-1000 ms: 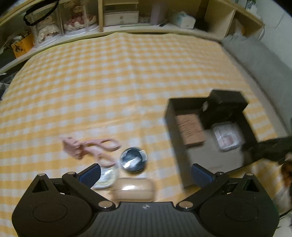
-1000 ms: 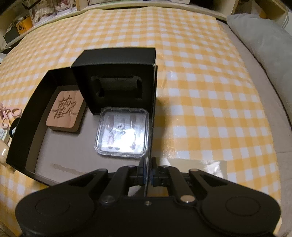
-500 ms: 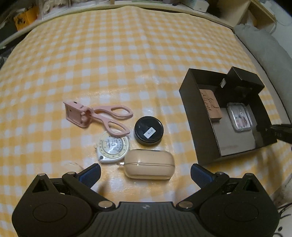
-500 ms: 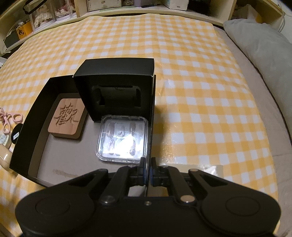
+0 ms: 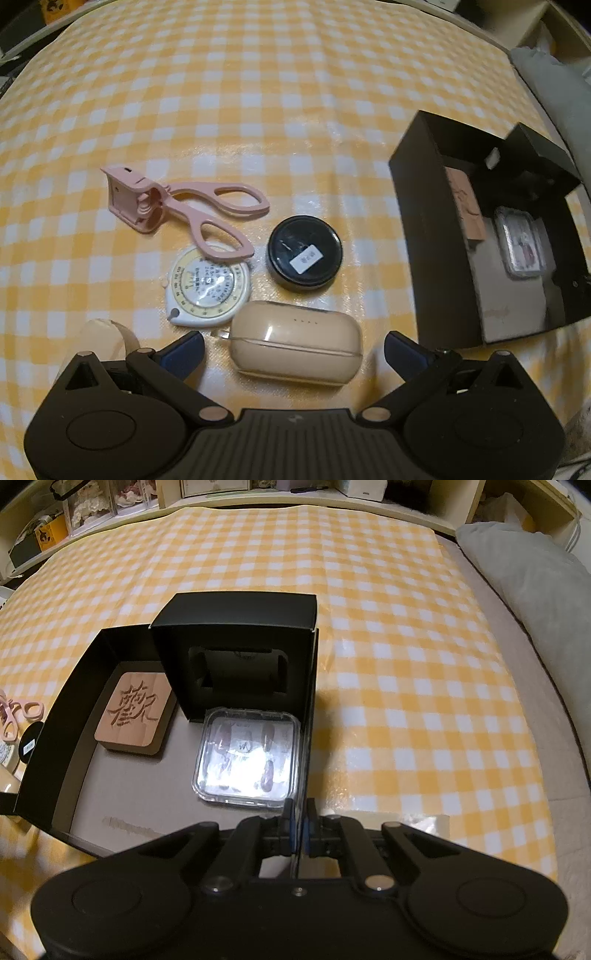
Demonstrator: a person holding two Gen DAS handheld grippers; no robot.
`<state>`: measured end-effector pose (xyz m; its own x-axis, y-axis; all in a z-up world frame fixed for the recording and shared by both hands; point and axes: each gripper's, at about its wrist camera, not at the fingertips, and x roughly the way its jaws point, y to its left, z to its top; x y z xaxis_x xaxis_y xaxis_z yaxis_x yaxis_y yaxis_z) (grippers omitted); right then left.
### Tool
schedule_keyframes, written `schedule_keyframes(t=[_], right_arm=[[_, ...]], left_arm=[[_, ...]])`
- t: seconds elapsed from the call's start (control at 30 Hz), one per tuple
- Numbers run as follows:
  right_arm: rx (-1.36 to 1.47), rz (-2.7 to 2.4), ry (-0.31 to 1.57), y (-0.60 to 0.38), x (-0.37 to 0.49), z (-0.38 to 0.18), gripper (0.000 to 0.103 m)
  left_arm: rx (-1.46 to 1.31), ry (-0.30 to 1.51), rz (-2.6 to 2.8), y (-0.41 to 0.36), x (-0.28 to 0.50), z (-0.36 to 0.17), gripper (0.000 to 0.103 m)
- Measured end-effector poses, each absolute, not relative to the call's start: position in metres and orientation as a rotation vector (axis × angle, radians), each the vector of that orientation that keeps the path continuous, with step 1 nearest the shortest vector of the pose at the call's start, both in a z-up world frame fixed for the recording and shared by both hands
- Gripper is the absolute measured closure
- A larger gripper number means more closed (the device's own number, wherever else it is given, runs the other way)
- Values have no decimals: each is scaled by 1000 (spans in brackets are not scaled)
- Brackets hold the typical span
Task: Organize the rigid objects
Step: 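Move the left tool to the beige earbud case and grasp it, then carry the earbud case over the tray and lower it beside the wooden tag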
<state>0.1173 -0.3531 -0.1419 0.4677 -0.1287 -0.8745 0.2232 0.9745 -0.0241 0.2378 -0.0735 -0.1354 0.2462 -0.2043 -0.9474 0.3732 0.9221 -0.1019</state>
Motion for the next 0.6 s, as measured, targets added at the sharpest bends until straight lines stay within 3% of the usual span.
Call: schedule_keyframes(t=[0.13,0.4,0.6], right_arm=[[98,-216,1063,-353,117,-142,98],[96,-210,1073,-353,119,-145,98],[89,-205,1081,-353,121,-147,98]], left_arm=[[170,1269,-401,-72,240,-141,16],[172,1283,-481,-73,234,-128,17],[111,1199,-593,-77,212,-96,17]])
